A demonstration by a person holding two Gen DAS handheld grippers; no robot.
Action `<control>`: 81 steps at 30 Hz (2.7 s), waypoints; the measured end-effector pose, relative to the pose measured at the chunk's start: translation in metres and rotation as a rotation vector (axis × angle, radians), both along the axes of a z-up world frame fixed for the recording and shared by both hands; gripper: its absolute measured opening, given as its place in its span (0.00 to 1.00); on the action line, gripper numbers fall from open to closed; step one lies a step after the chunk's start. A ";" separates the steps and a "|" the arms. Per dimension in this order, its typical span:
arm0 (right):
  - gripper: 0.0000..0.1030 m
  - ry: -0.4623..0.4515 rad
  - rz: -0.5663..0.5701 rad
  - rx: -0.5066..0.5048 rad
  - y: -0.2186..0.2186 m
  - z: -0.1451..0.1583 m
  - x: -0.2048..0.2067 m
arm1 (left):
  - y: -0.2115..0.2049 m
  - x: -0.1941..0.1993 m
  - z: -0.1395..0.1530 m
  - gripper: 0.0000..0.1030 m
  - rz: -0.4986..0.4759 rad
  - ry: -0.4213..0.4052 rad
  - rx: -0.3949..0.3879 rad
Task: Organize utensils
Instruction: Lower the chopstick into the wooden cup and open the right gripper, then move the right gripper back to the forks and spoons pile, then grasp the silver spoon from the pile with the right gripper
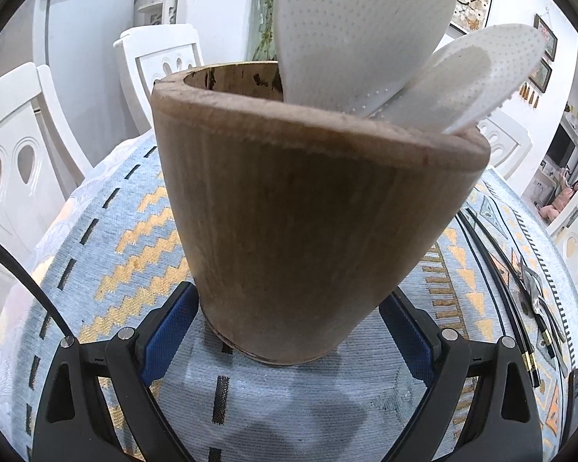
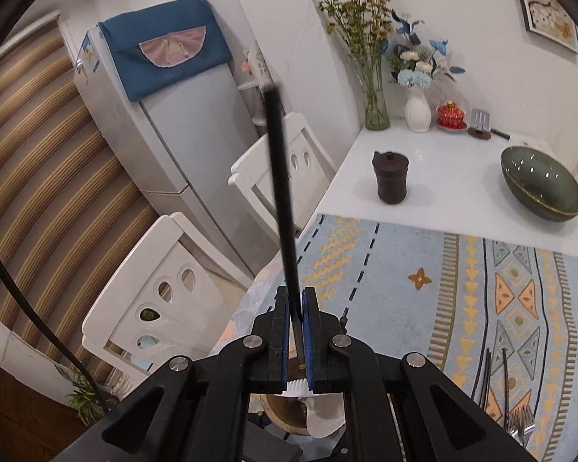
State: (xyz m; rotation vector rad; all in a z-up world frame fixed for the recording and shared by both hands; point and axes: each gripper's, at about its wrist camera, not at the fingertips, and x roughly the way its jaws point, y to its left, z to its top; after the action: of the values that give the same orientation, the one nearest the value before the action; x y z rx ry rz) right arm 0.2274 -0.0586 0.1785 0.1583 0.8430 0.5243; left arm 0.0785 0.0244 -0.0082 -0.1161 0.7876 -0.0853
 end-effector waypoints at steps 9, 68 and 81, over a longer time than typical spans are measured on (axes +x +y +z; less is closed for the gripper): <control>0.11 0.066 0.031 0.053 -0.009 0.001 0.004 | -0.001 -0.002 0.002 0.92 0.000 0.000 -0.002; 0.40 0.365 -0.615 0.088 -0.242 -0.118 -0.118 | 0.011 0.023 -0.004 0.94 0.016 0.047 0.002; 0.38 0.591 -0.515 -0.202 -0.241 -0.175 -0.073 | 0.012 0.029 -0.006 0.94 0.020 0.056 0.005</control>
State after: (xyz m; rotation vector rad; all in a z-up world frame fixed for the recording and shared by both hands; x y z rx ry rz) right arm 0.1543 -0.2999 0.0037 0.3423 1.3691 -0.1087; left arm 0.1075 0.0359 -0.0137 -0.1225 0.8420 -0.0612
